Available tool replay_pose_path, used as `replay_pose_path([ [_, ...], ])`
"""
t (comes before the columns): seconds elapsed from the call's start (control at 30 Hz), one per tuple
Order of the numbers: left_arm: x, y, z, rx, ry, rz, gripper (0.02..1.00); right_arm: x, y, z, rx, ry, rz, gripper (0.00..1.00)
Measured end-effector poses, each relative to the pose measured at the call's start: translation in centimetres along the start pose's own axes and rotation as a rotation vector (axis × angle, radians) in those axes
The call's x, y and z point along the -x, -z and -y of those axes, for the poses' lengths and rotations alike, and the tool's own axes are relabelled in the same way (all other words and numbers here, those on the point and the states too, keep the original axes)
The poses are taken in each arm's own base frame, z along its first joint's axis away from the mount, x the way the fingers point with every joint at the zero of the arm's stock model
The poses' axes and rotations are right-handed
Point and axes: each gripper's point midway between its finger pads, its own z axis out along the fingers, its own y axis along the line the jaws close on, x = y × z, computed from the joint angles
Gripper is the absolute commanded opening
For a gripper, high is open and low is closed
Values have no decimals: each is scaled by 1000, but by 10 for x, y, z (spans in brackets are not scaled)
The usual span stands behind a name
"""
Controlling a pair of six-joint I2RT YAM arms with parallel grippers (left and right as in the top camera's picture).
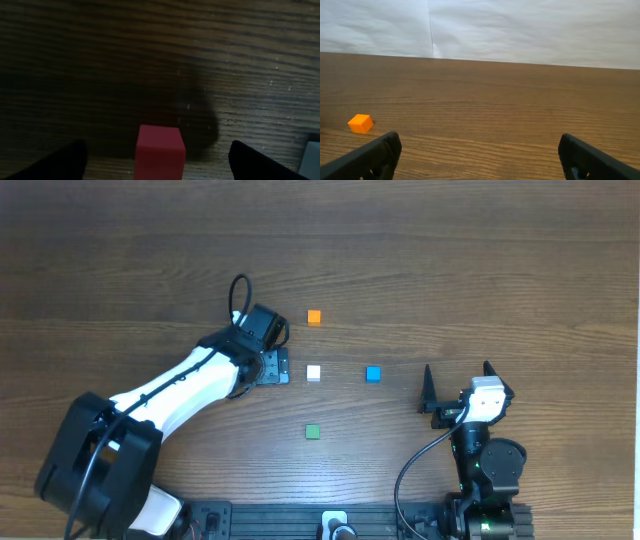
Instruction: Stack Cubes
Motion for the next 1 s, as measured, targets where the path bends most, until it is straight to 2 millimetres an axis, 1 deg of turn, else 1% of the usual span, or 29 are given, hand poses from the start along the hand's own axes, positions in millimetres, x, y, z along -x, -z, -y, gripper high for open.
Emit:
replay_pose_path([
  [0.5, -1, -1, 0, 2, 2, -3, 796, 0, 0, 0, 0, 0, 0, 993],
  [0.77, -3, -5, -1, 10, 0, -15, 737, 0, 0, 0, 0, 0, 0, 993],
  [0.87, -3, -5, -1, 10, 1, -15, 698, 0, 0, 0, 0, 0, 0, 991],
  [1.0, -3, -5, -1, 10, 2, -15, 621, 0, 0, 0, 0, 0, 0, 991],
])
